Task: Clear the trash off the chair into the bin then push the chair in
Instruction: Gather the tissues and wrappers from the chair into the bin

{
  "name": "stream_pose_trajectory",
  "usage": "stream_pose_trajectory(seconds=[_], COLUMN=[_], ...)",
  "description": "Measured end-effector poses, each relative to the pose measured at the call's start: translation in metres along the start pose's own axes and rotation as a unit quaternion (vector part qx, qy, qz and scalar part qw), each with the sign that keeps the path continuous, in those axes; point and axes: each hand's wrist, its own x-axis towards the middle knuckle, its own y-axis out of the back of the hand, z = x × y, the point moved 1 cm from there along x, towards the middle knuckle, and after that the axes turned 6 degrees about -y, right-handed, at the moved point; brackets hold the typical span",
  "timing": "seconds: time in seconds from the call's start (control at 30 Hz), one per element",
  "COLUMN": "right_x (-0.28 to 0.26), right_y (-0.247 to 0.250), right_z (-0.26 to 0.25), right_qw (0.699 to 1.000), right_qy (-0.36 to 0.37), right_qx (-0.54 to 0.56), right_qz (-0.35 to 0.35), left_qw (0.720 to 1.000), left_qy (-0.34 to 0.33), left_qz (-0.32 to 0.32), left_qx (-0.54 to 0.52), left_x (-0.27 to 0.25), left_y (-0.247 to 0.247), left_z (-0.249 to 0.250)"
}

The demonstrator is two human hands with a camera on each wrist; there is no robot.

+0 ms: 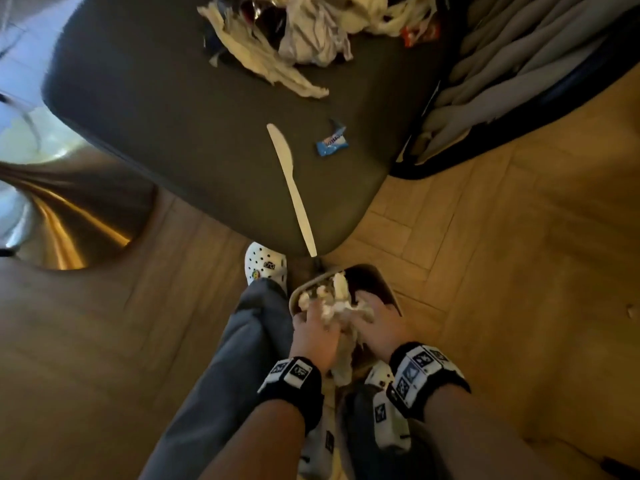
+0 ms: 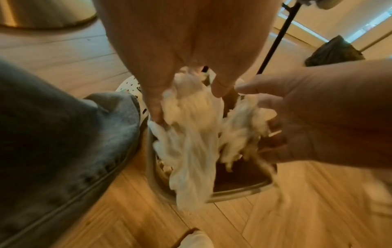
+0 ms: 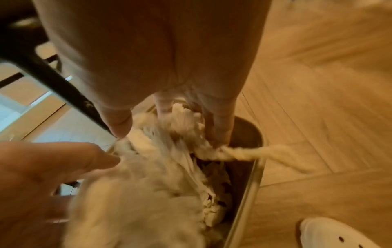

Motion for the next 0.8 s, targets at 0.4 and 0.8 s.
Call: stream_pose_trajectory(seconds=[0.4, 0.8], right_x=[-0.112, -0.108], right_y=[0.075, 0.079], right_z=[-0.113, -0.265], right_qw=[0.961, 0.965], right_qy=[0.148, 0.166], right_qx=[0.093, -0.169], right_qz=[0.212, 0.109], left_qw=[0.992, 0.935], left_qy=[-0.031, -0.22], left_qz=[0.104, 0.277], left_qx=[-0.067, -0.022], left_x=[-0.058, -0.047], left_y=[0.105, 0.313], left_z=[0.024, 0.141])
